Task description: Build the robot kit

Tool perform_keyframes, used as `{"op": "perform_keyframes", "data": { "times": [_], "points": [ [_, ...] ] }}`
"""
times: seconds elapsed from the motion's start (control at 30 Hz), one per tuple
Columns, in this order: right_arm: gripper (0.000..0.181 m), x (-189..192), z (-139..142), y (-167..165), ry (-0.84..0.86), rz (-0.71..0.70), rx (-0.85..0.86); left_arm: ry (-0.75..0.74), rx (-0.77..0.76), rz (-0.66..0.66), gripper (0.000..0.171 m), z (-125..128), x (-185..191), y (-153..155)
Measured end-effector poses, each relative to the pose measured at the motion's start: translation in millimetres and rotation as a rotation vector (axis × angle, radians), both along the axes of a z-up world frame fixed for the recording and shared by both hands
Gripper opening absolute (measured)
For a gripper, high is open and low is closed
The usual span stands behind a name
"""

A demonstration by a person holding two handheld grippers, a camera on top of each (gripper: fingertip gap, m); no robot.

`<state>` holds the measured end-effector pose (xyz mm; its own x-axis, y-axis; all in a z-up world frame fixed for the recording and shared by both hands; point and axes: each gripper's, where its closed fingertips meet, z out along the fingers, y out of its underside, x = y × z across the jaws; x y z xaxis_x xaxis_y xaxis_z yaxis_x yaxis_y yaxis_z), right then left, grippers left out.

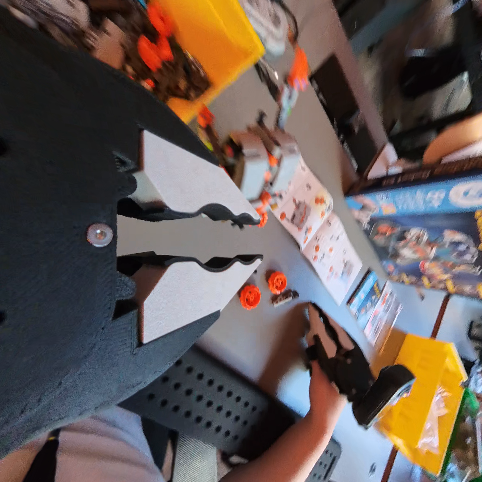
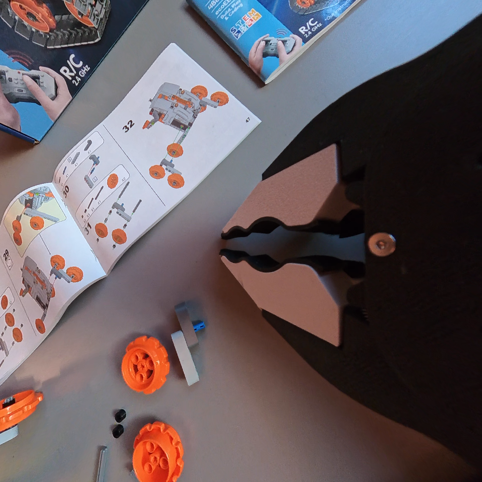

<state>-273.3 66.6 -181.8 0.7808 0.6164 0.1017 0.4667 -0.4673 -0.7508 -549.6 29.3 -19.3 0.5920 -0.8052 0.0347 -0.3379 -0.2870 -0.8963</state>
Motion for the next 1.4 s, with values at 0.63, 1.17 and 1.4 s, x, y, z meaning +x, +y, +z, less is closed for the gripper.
{"op": "perform_keyframes", "data": {
  "times": [0.63, 1.17, 1.4],
  "points": [
    [0.011, -2, -1, 2, 0.043, -0.051, -0.041, -0.143, 0.154, 0.473, 0.065, 4, -180, 13],
    [0.014, -3, -1, 1, 0.061, -0.063, -0.062, -0.185, 0.121, 0.432, 0.102, 6, -179, 34],
    [0.015, -4, -1, 1, 0.074, -0.062, -0.066, -0.119, 0.092, 0.452, 0.09, -11, -180, 40]
  ]
}}
